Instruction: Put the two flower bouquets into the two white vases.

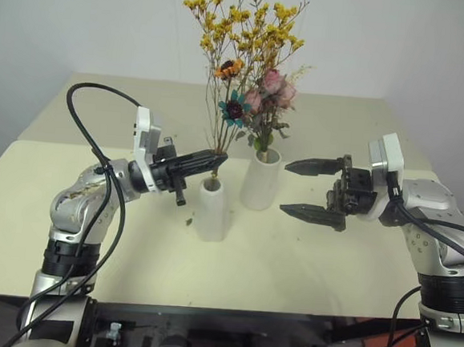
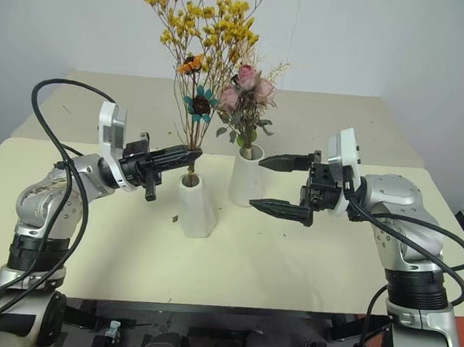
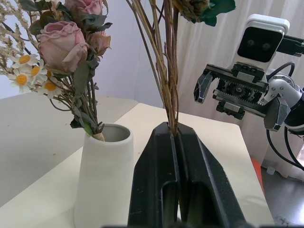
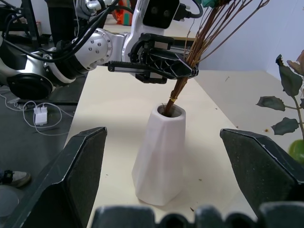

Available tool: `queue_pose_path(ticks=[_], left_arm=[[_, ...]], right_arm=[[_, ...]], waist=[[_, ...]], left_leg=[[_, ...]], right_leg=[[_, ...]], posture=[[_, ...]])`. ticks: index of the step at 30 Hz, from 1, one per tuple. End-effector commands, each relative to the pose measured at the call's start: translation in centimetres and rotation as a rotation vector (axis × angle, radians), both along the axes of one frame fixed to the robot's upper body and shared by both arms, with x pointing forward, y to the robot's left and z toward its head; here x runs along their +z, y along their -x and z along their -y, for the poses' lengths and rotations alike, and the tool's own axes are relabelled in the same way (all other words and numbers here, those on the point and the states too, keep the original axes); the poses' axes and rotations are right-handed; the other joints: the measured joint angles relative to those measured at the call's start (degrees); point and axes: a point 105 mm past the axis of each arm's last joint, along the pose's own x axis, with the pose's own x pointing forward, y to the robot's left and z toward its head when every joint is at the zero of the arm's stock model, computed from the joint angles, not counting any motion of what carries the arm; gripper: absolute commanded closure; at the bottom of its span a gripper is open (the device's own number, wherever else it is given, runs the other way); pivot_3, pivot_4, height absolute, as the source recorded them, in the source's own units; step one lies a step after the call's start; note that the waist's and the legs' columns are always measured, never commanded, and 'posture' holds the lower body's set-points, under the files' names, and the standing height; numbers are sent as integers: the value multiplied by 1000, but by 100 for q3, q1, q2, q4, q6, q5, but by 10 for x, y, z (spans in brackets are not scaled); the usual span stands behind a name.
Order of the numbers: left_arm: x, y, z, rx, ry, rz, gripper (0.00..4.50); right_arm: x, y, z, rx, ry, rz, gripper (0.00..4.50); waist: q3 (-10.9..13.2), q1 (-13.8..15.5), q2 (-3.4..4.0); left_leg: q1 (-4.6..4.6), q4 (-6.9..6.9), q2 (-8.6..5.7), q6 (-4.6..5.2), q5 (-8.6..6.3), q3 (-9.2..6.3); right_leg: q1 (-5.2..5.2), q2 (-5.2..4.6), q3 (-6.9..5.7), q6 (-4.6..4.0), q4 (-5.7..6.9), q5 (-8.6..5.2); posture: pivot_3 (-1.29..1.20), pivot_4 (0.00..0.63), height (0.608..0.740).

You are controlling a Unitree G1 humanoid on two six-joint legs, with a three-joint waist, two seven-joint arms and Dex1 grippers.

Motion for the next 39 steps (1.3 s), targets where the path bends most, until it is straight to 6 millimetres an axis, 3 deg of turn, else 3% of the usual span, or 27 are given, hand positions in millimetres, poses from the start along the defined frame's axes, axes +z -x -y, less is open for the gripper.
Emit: queue_pose_path(ticks=[1, 4, 5, 16, 20, 31, 39], left_arm=[[5, 6, 1, -1, -19, 37, 4468], [4, 6, 0, 6, -27, 30, 4468], [3, 7, -1, 10, -30, 27, 4258], [7, 19, -12, 30, -46, 41, 1145], [5, 30, -26, 69, -62, 29, 70], [-4, 54, -86, 268, -196, 8, 27], [3, 68, -100, 283, -217, 22, 27]], right_arm=[[12, 4, 3, 6, -26, 51, 0], [12, 4, 3, 4, -27, 52, 0], [12, 4, 3, 3, -28, 51, 0], [12, 2, 2, 2, -36, 55, 0], [12, 2, 2, -3, -39, 53, 0], [6, 1, 13, -58, -49, 25, 0], [-2, -3, 30, -144, -40, -3, 0]], waist=[[0, 0, 0], [0, 1, 0], [0, 1, 0], [0, -7, 0], [0, -23, 0], [0, 1, 0], [0, 12, 0]], left_leg=[[0, 0, 0, 0, 0, 0], [0, 0, 0, 0, 0, 0], [0, 0, 0, 0, 0, 0], [0, 0, 0, 0, 0, 1], [1, 0, 2, 0, 0, 0], [3, 0, 5, 0, 0, 2], [3, -1, 7, 0, 0, 6]], right_leg=[[0, 0, 0, 0, 0, 0], [0, 0, 0, 0, 0, 0], [0, 0, 0, 0, 0, 0], [0, 0, 0, 1, -1, 0], [-1, 1, 1, 1, 0, 0], [-1, 0, -1, 16, 0, -11], [-1, 0, -1, 16, -3, -12]], posture=[[0, 150, 740], [0, 150, 740], [0, 150, 740], [0, 150, 740], [0, 150, 740], [0, 150, 740], [0, 150, 740]])
